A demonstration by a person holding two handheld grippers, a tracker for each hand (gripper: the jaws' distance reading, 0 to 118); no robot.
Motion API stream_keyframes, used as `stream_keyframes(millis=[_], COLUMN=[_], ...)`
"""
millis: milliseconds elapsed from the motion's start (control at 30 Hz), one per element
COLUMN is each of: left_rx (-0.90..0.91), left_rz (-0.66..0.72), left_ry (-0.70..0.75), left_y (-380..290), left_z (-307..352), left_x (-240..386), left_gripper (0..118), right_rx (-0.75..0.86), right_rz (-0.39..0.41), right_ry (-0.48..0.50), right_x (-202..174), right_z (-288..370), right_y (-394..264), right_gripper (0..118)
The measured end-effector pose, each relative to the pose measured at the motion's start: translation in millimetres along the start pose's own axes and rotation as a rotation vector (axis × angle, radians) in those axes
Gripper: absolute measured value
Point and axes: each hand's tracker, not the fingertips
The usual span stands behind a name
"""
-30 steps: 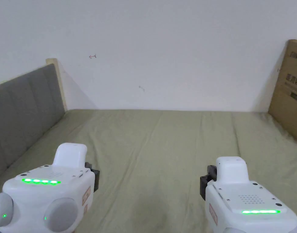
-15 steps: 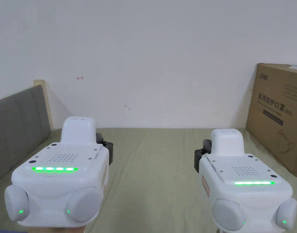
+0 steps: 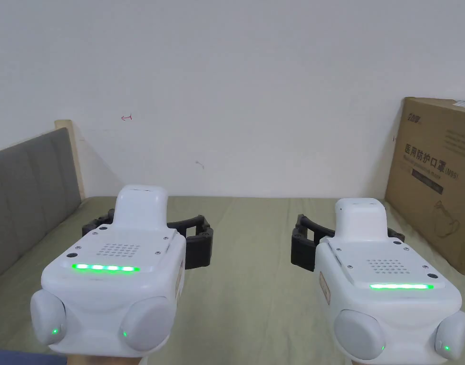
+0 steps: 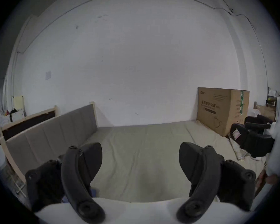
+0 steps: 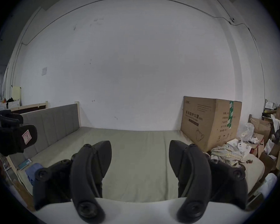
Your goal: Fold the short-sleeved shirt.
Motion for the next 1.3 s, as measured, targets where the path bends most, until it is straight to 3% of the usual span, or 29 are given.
stream_keyframes(millis=[300,600,1300], left_rx=[-0.094,-0.028,-0.018], left_rz=[0.001,-0.081,-0.047], left_ry=[0.044,0.025,-0.017], left_y=[-6,-13,-17], left_z=[-12,-10,-9], left_x=[4,7,5], left_gripper=[102,102,102], right_rx=[-0.021,-0.056,-0.07], right_rz=[0.004,0.003,0.023], right_ry=[-0.014,-0.032,-0.042], right_x=[4,8,12], right_z=[-4,-6,-4], right_y=[-5,-11,-19], right_gripper=[80,80,80])
